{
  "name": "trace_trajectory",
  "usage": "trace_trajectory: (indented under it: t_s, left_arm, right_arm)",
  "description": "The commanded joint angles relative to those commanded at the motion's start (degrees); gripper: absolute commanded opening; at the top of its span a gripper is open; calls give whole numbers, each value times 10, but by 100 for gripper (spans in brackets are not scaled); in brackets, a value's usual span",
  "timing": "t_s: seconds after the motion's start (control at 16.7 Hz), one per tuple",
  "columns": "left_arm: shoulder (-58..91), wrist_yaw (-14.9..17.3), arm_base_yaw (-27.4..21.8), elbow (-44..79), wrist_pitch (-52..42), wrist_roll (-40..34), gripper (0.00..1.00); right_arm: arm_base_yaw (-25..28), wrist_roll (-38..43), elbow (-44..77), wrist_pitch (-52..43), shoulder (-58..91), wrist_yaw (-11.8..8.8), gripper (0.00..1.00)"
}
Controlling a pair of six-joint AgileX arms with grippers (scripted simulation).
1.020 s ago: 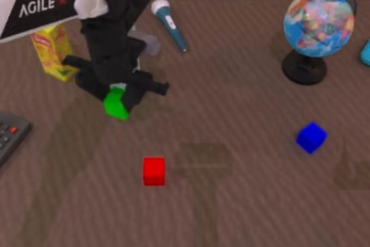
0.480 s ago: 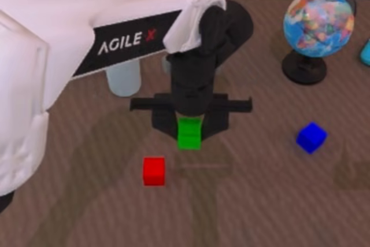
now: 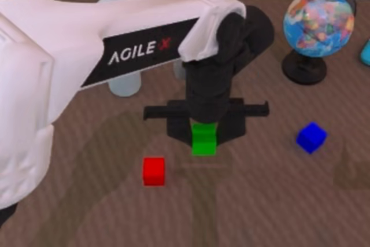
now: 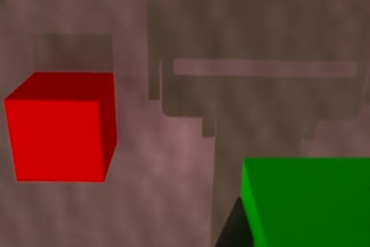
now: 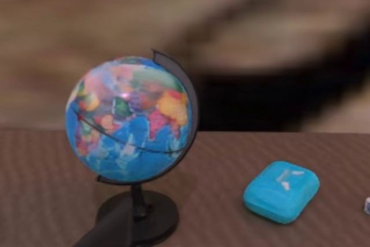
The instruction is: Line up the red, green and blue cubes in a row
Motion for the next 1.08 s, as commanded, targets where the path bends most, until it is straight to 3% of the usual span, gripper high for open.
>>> trace_trajectory:
  t_s: [0.48,0.78,1.08]
  left_arm:
    - [38,0,0,-81,125,1,0]
    - [43,0,-1,-89,135,1,0]
    - [43,0,-1,-89,135,1,38]
  right_arm:
    - [0,0,0,0,0,0,100]
    - [0,0,0,0,0,0,100]
    - [0,0,0,0,0,0,100]
